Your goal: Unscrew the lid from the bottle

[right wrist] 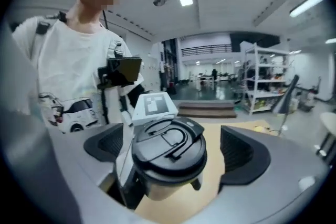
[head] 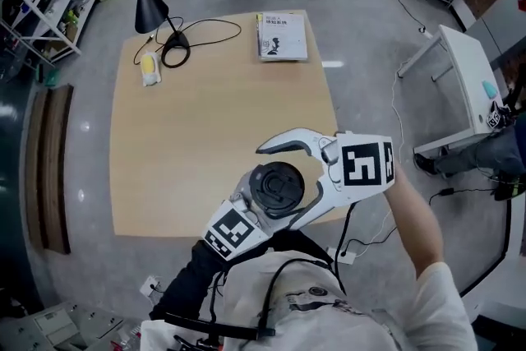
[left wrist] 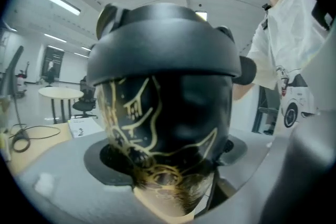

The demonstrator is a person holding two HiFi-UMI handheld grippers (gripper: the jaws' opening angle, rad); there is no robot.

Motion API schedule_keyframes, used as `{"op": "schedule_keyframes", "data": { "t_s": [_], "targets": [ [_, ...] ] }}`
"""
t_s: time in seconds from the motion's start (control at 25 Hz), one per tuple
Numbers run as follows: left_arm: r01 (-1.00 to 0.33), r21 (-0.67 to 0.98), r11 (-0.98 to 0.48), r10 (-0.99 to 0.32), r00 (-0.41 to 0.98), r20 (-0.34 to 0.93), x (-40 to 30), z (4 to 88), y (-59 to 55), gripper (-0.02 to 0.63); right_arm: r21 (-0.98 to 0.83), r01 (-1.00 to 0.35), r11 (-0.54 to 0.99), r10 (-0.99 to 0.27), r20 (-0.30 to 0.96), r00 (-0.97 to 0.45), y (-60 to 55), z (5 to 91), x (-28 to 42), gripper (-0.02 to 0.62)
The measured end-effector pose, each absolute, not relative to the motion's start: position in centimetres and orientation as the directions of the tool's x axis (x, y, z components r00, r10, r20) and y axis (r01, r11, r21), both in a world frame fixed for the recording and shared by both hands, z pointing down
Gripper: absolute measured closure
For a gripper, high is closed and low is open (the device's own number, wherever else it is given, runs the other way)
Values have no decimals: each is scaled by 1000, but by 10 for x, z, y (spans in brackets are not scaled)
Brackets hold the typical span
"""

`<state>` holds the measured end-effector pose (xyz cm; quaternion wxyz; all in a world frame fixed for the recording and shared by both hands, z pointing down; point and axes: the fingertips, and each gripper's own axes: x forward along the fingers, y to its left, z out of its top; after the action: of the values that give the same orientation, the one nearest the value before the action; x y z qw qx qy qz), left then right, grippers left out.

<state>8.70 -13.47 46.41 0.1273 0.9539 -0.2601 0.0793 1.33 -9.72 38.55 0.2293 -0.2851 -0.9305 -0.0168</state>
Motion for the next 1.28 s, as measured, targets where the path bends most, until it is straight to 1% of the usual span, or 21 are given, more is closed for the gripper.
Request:
{"op": "schedule_keyframes", "data": {
  "t_s": [0.08,0.12,0.2,0.24,0.32,0.44,0.48,0.64,0.72,0.76,0.8,0.84,0.88,0.92,0.96,1.04,1.08,1.16,1.2,1.24,1.28],
  "targets": [
    [-641,174,-747,-589,760,274,71,470,-149,183,-22,340,940,317,419,-851,-111,376,21,5],
    [-696,139,-705,-638,707,304,62,470,-156,183,-13,241,970,228,378,-897,-117,372,23,5],
    [-748,43,-662,-692,633,348,51,467,-163,183,-32,117,993,121,308,-944,-123,370,19,5],
    [-741,-2,-671,-693,626,358,52,462,-163,183,-27,110,994,113,298,-948,-124,371,14,6],
    [-682,-57,-729,-650,665,368,63,452,-155,183,22,199,980,182,315,-931,-117,371,3,11],
    [-551,-49,-833,-530,770,354,83,437,-136,183,73,436,897,388,345,-855,-87,360,3,101],
    [-497,-39,-867,-479,809,341,87,433,-128,183,77,516,853,461,349,-816,-77,356,5,103],
    [-272,40,-962,-253,933,258,96,415,-91,183,22,820,572,774,315,-548,-41,342,17,103],
    [-225,83,-971,-203,956,213,95,409,-84,183,-53,873,485,848,274,-455,-36,338,16,101],
    [-231,97,-968,-209,958,196,91,407,-86,184,-88,859,505,842,270,-467,-39,338,11,101],
    [-256,104,-961,-233,954,189,86,407,-90,183,-106,817,566,806,279,-522,-48,339,5,90],
    [-299,103,-949,-275,942,194,79,408,-98,183,-102,745,659,737,280,-615,-60,337,-3,57],
    [-359,98,-928,-334,920,207,69,411,-107,183,-85,635,768,634,245,-734,-76,330,-11,41],
    [-435,92,-896,-407,885,227,58,415,-119,183,-73,492,867,497,174,-850,-93,317,-19,6],
    [-522,81,-849,-489,835,252,44,419,-133,183,-73,340,938,346,102,-933,-109,306,-25,6],
    [-677,45,-734,-637,711,298,16,423,-158,183,-60,102,993,106,66,-992,-126,305,-32,5],
    [-724,25,-689,-683,661,310,5,423,-166,183,-35,35,999,38,87,-995,-128,312,-37,5],
    [-739,-11,-674,-705,638,309,-3,419,-173,183,-16,5,1000,7,113,-994,-131,323,-50,11],
    [-711,-27,-702,-684,664,301,0,416,-170,183,-26,46,999,49,107,-993,-129,323,-57,9],
    [-672,-38,-740,-650,700,295,5,413,-165,183,-38,119,992,122,97,-988,-124,321,-62,55],
    [-629,-42,-776,-612,735,292,11,411,-160,183,-47,207,977,210,90,-974,-117,320,-65,71]
  ]
}}
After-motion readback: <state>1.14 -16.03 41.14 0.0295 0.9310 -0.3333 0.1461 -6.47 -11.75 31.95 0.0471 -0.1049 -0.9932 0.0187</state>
